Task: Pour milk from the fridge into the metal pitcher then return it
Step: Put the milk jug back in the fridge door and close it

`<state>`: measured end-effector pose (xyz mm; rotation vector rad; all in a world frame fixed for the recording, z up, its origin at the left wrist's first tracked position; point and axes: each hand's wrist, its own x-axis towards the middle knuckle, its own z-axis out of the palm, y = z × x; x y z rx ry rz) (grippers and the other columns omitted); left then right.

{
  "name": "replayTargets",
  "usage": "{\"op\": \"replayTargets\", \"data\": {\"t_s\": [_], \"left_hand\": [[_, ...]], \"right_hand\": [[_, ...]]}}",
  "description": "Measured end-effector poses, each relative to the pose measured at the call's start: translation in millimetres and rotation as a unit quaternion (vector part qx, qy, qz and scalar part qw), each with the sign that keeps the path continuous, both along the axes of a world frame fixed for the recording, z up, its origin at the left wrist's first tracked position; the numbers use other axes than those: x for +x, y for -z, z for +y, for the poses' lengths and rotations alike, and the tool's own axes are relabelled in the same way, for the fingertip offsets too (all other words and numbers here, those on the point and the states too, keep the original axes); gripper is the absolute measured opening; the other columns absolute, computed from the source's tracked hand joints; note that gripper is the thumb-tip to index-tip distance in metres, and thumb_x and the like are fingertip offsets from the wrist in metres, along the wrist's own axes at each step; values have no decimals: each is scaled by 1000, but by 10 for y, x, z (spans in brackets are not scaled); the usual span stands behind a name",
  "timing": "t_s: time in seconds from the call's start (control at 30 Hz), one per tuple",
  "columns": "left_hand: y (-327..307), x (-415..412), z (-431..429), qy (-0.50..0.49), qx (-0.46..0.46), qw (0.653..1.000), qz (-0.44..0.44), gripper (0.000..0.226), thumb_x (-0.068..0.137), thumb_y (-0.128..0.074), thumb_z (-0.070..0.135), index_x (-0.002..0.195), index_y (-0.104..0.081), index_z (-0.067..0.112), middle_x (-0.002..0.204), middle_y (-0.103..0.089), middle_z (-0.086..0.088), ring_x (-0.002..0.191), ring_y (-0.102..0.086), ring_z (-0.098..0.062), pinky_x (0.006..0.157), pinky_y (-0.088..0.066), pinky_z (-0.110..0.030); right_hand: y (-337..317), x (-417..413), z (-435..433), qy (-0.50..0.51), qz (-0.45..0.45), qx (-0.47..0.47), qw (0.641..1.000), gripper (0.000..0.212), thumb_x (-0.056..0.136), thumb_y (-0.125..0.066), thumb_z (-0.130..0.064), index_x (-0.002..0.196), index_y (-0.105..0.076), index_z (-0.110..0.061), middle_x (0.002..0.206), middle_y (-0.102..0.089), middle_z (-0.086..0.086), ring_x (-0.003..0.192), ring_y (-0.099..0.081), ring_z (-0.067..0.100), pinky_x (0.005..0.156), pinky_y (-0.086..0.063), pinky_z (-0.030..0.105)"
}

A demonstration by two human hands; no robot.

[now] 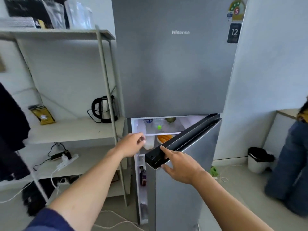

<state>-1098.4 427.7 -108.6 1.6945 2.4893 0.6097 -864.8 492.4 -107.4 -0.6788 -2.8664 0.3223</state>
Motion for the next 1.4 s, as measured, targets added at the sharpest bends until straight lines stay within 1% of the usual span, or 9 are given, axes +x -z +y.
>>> {"op": "replayTargets", "data": {"t_s": [0.13,0.3,0.4,0.53,0.7,0.83,0.97,1.23,1.4], "left_hand": [[-346,-418,128,-15,39,996,76,33,99,-45,35,130,-49,27,134,-53,4,117,-55,-20,92,-48,-37],[-553,-787,378,5,73,984,162,47,97,-51,30,143,-42,27,145,-41,0,136,-38,-23,105,-38,-38],[-582,-939,530,13,65,973,222,53,98,-53,26,148,-37,29,158,-24,-4,148,-17,-22,115,-25,-38],[-557,-1194,821,21,67,927,369,70,94,-61,29,154,-26,28,165,-5,-10,152,7,-29,122,-6,-44],[-506,-1519,1170,49,156,876,454,79,88,-65,42,154,-25,27,164,-12,-10,151,-7,-34,121,-12,-55],[-360,-1712,1325,58,205,856,470,70,96,-50,45,156,-16,32,165,-4,-6,152,1,-30,122,-3,-55],[-268,-1834,1436,47,243,832,497,62,101,-38,48,156,-11,34,164,-6,-4,151,10,-26,122,-1,-53],[-163,-1902,1573,41,329,775,538,53,101,-42,46,152,-31,34,162,-24,-4,149,-22,-27,120,-16,-52],[-133,-1922,1612,44,358,768,529,53,98,-45,44,149,-37,34,158,-27,-3,147,-26,-26,121,-19,-51]], "right_hand": [[18,-535,122,-2,-4,-11,1000,63,100,-47,-31,152,-13,-24,141,-52,0,124,-53,25,103,-44,39],[39,-1124,301,10,16,-37,999,54,96,-55,-25,142,-26,-21,128,-61,5,111,-61,27,93,-51,41],[68,-1422,416,21,32,-56,998,39,95,-57,-22,127,-35,-17,118,-64,7,99,-64,27,81,-53,36],[139,-1808,583,33,34,-37,998,26,96,-53,-27,117,-52,-11,120,-59,7,104,-56,29,87,-47,38],[286,-2198,773,57,72,-31,995,25,98,-50,-23,119,-53,-10,119,-57,6,105,-54,28,80,-43,34],[402,-2418,875,67,125,2,990,17,99,-47,-18,112,-54,-9,113,-57,5,106,-53,25,68,-36,31],[497,-2610,955,76,183,26,980,6,95,-54,-12,97,-56,-8,96,-60,5,92,-56,27,60,-36,33],[575,-2868,1141,99,253,13,962,10,83,-57,3,87,-57,-7,83,-62,5,82,-55,26,61,-42,34],[609,-2989,1221,114,268,19,957,10,80,-63,3,85,-60,-6,81,-64,7,78,-58,28,61,-44,34]]}}
